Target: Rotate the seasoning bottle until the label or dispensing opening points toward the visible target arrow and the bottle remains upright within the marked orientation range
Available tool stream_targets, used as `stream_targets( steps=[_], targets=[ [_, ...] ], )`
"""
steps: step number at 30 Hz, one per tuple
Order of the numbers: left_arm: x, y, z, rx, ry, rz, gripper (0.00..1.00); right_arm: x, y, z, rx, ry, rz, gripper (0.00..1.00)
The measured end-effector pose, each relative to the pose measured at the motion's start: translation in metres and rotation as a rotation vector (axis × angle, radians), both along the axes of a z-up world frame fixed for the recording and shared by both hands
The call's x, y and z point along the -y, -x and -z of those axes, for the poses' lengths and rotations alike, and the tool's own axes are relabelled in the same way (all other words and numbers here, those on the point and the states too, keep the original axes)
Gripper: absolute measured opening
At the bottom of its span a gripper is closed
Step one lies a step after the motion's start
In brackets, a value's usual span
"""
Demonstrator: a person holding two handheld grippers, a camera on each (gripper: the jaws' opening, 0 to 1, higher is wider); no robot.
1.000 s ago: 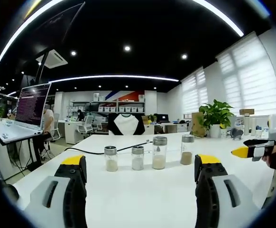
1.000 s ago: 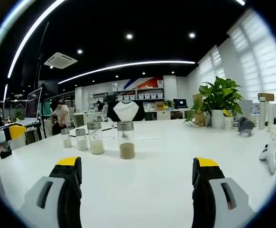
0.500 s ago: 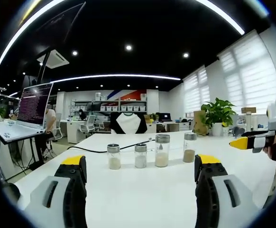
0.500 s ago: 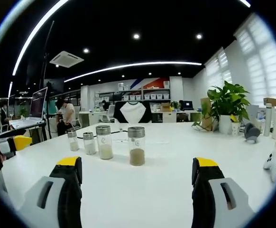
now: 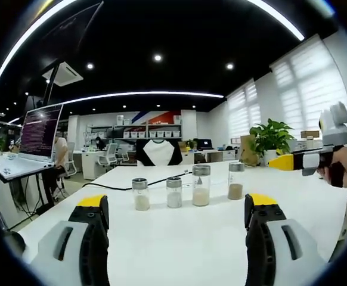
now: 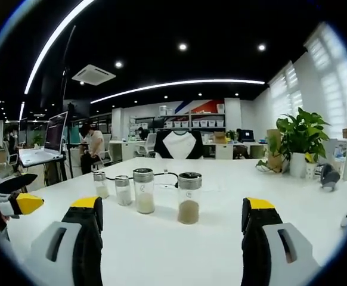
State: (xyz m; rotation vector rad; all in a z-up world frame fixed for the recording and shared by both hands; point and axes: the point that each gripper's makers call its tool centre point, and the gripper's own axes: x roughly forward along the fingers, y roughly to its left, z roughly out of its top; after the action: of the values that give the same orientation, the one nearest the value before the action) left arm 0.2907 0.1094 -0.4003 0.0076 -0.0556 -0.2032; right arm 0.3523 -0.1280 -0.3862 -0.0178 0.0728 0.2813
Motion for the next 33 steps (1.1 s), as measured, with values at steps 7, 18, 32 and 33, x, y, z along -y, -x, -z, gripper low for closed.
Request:
stream_targets(
  steps=[7, 18, 32, 33],
  targets=[
    [0.0, 0.0, -0.003, 0.005, 0.007, 0.003, 1.0, -0.009, -0.016, 0.001, -0.007, -0.008, -0.016, 0.99],
    [0.003, 0.001, -0.003, 0.0, 0.009, 0.018, 1.0, -0.034, -0.049, -0.001, -0.013, -0.02, -0.048, 0.97],
    [0.015, 0.002, -0.007, -0.003, 0.016, 0.057, 1.0, -0.075, -0.084, -0.011, 0.034, -0.046, -0.142, 0.95],
    [0.016, 0.002, -0.007, 0.0, 0.016, 0.057, 1.0, -0.079, -0.087, -0.011, 0.042, -0.006, -0.153, 0.95]
  ],
)
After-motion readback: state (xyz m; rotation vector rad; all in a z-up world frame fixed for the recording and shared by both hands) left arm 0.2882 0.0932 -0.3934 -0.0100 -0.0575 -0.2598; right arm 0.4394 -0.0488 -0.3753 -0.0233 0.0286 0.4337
